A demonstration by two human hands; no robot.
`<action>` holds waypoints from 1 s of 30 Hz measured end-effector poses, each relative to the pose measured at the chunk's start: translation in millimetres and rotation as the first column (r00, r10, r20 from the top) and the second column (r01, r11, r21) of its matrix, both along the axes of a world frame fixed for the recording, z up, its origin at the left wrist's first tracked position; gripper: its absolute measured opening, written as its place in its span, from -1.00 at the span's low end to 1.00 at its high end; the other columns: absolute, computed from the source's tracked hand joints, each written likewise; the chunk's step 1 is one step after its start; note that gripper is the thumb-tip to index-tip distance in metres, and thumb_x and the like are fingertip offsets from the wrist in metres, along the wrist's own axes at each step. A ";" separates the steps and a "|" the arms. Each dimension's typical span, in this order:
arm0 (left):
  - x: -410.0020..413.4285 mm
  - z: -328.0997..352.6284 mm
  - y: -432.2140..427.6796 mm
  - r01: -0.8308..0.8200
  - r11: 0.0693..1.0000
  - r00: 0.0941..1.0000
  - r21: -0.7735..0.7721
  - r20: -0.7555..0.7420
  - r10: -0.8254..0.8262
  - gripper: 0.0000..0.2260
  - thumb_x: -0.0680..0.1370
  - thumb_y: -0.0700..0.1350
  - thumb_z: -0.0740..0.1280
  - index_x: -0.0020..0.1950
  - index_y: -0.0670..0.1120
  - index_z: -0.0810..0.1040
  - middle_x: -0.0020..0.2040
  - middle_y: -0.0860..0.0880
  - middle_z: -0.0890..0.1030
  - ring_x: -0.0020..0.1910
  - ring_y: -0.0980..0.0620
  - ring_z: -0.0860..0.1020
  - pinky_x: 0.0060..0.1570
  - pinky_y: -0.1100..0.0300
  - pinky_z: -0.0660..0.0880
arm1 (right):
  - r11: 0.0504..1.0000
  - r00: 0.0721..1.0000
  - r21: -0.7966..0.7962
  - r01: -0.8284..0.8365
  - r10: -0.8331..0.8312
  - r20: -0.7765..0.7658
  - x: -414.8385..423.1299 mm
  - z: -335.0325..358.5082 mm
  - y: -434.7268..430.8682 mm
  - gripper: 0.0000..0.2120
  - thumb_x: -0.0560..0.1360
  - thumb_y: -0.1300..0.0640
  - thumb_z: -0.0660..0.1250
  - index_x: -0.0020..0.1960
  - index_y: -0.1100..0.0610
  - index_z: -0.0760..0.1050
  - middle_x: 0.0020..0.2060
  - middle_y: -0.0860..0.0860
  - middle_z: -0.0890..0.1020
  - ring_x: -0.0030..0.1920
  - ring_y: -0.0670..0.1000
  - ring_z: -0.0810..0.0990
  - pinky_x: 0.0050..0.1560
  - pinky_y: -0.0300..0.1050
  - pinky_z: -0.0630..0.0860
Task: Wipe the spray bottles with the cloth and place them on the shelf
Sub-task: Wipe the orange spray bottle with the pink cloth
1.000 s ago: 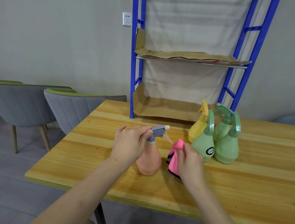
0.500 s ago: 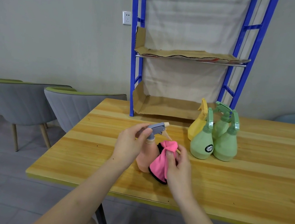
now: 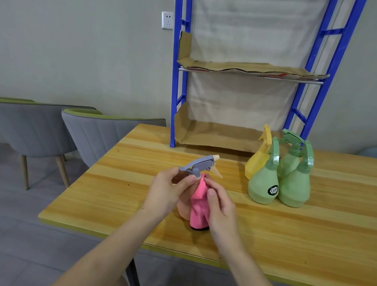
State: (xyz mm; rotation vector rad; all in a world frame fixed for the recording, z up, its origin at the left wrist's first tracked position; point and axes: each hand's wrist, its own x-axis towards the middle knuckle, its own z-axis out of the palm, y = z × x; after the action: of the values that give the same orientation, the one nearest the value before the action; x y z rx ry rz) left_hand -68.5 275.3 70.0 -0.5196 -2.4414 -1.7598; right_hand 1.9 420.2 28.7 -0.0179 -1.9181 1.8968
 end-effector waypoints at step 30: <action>-0.9 -9.6 4.8 -0.088 0.991 0.992 -0.104 -0.098 0.078 -0.79 0.65 0.08 0.38 0.16 0.00 0.69 0.02 0.12 0.73 0.08 0.11 0.66 0.16 -0.01 0.59 | 0.765 0.941 0.643 0.038 -0.245 0.236 12.0 -10.6 13.9 -0.43 0.69 -0.01 0.31 0.66 -0.14 0.24 -0.11 0.06 0.69 -0.10 0.11 0.61 -0.15 -0.09 0.45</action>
State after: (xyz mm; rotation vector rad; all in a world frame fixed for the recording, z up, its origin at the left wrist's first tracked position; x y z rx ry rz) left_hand -69.4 280.0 60.4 -0.4907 -2.4655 -1.5433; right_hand 13.9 434.1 18.1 -0.2626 -2.5993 1.1082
